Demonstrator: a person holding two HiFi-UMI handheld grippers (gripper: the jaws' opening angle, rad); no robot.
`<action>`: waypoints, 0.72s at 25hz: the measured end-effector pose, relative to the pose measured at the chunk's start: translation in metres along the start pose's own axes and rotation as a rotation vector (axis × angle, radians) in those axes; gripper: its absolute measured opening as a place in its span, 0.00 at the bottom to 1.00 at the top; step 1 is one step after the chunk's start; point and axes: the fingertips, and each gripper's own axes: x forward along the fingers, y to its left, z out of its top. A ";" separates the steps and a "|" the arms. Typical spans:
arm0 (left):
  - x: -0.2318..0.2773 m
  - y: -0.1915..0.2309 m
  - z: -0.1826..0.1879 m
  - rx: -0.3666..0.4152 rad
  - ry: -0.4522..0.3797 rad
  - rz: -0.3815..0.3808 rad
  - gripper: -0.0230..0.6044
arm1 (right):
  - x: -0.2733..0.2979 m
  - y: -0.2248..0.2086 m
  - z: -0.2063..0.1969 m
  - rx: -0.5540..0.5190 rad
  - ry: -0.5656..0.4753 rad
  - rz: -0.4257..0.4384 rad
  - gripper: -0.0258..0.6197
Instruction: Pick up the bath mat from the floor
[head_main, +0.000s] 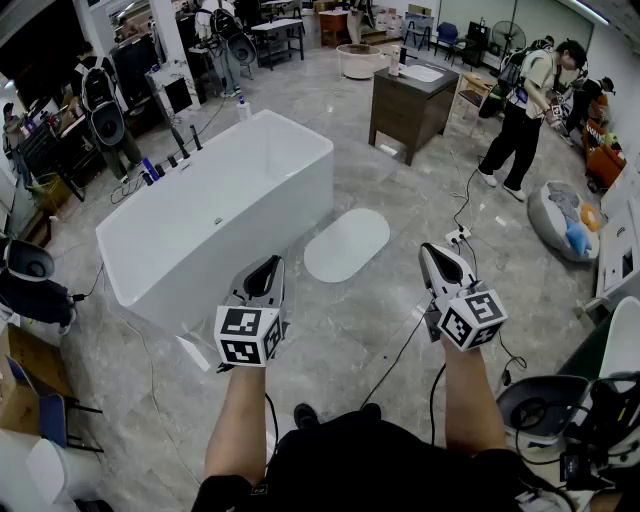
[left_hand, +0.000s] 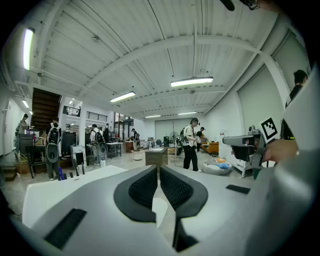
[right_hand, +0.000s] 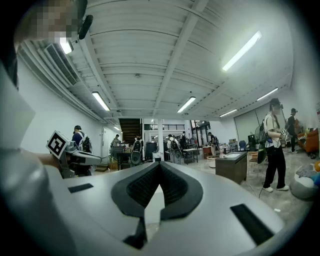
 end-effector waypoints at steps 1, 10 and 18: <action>0.004 -0.005 0.000 0.001 0.001 -0.001 0.08 | -0.002 -0.008 -0.004 0.003 0.002 -0.001 0.06; 0.007 -0.016 -0.002 0.000 0.007 -0.002 0.08 | -0.007 -0.020 -0.014 0.027 0.008 0.011 0.06; -0.002 -0.017 -0.002 -0.018 0.004 -0.044 0.30 | -0.009 -0.009 -0.010 0.022 0.023 -0.020 0.08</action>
